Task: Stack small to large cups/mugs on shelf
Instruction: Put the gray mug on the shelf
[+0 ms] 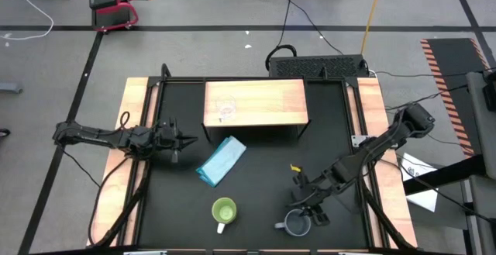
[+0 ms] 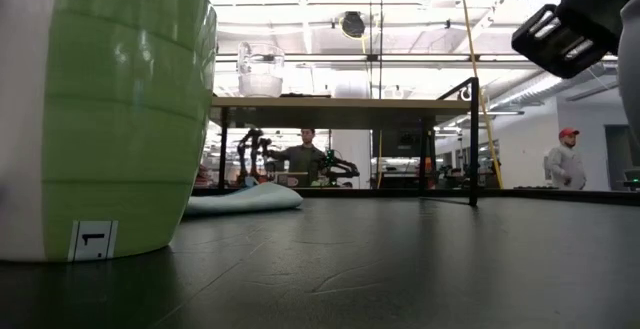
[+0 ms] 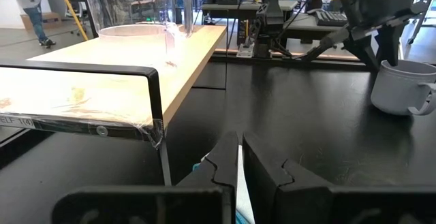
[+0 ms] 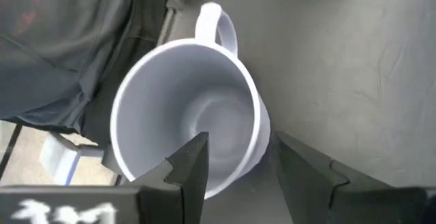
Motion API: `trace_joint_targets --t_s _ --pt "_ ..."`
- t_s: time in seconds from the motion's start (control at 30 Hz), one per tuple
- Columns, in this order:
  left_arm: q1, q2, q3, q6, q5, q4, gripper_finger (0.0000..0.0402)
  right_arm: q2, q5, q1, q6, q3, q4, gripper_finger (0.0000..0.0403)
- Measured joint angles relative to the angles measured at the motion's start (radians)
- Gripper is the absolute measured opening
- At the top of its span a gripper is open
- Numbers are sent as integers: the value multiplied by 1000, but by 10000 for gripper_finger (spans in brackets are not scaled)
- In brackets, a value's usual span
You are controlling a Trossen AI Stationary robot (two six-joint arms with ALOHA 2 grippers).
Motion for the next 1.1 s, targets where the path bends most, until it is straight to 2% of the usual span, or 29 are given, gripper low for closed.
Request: trace_joint_targets --t_s 0.5,0.67,1.0,1.1 --pt "0 0 0 2 0 -1 26 8 2 0 7 0 -2 146" --pt "0 0 0 2 0 -1 26 9 27 2 -1 0 -2 113" --pt "0 0 0 -4 0 -5 26 13 34 3 -68 0 -18 11" --pt "0 0 0 -4 0 -5 26 13 47 8 -125 -1 -18 8"
